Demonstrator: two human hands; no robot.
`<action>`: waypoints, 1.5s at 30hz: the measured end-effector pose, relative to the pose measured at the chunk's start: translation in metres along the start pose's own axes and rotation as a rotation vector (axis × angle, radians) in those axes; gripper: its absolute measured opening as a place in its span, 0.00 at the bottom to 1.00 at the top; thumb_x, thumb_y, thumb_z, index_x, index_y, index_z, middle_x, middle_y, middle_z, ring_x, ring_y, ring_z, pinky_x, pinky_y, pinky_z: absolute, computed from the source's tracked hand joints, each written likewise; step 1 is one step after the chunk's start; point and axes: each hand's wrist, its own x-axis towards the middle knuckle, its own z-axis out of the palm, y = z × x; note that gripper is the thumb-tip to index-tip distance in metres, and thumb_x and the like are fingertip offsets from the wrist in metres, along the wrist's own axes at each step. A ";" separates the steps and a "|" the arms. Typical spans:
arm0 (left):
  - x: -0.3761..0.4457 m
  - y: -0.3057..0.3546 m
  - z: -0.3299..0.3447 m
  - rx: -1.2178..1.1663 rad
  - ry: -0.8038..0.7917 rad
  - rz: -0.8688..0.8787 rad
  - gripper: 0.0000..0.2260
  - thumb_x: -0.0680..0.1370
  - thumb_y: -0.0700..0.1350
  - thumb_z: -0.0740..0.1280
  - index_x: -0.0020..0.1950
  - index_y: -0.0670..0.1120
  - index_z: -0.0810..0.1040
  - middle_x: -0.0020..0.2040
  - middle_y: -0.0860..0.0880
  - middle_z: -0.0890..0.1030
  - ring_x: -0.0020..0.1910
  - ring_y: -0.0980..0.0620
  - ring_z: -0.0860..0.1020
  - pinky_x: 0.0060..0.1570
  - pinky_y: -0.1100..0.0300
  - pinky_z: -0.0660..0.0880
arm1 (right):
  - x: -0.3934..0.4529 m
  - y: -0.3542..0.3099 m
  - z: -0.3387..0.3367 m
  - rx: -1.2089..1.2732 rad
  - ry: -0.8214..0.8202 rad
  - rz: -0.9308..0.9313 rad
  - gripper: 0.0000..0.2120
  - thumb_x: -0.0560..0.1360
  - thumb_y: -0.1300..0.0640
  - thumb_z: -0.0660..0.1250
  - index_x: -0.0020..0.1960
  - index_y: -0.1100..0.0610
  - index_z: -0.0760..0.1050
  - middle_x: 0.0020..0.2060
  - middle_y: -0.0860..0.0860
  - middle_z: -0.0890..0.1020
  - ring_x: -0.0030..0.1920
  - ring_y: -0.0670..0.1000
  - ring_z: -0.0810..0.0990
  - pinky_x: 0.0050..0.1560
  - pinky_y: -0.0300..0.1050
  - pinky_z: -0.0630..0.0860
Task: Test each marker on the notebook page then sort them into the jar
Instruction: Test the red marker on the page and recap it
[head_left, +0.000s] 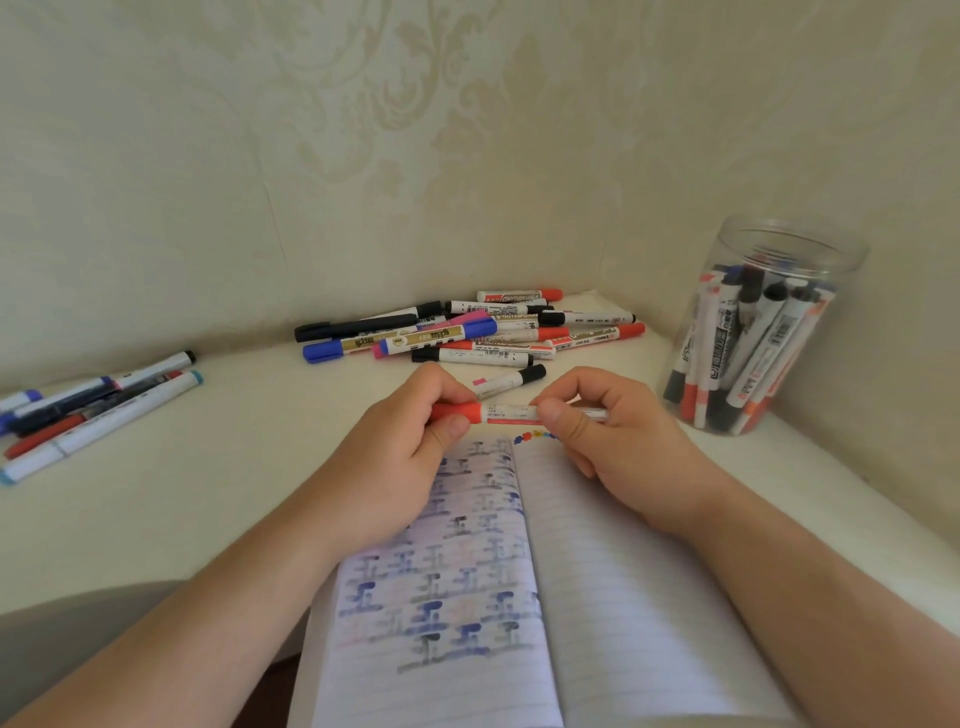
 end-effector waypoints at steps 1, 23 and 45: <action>0.000 0.000 0.001 0.027 -0.016 0.008 0.07 0.85 0.47 0.61 0.53 0.62 0.72 0.47 0.73 0.76 0.49 0.68 0.75 0.43 0.74 0.69 | 0.000 0.001 0.000 -0.018 -0.016 -0.017 0.05 0.82 0.56 0.69 0.47 0.54 0.80 0.24 0.44 0.73 0.27 0.46 0.67 0.29 0.38 0.65; -0.020 -0.068 -0.085 0.457 0.288 0.001 0.09 0.83 0.44 0.65 0.62 0.48 0.82 0.54 0.50 0.76 0.55 0.52 0.75 0.60 0.57 0.70 | -0.004 0.001 0.001 -0.030 0.013 -0.024 0.10 0.77 0.49 0.72 0.57 0.43 0.76 0.29 0.51 0.71 0.30 0.49 0.66 0.29 0.37 0.66; 0.034 -0.028 -0.033 0.626 0.124 -0.097 0.14 0.79 0.62 0.65 0.60 0.60 0.81 0.54 0.57 0.79 0.60 0.51 0.74 0.60 0.53 0.70 | 0.000 0.009 0.003 -0.066 0.035 -0.031 0.09 0.78 0.61 0.74 0.42 0.49 0.81 0.30 0.50 0.75 0.32 0.49 0.69 0.36 0.45 0.68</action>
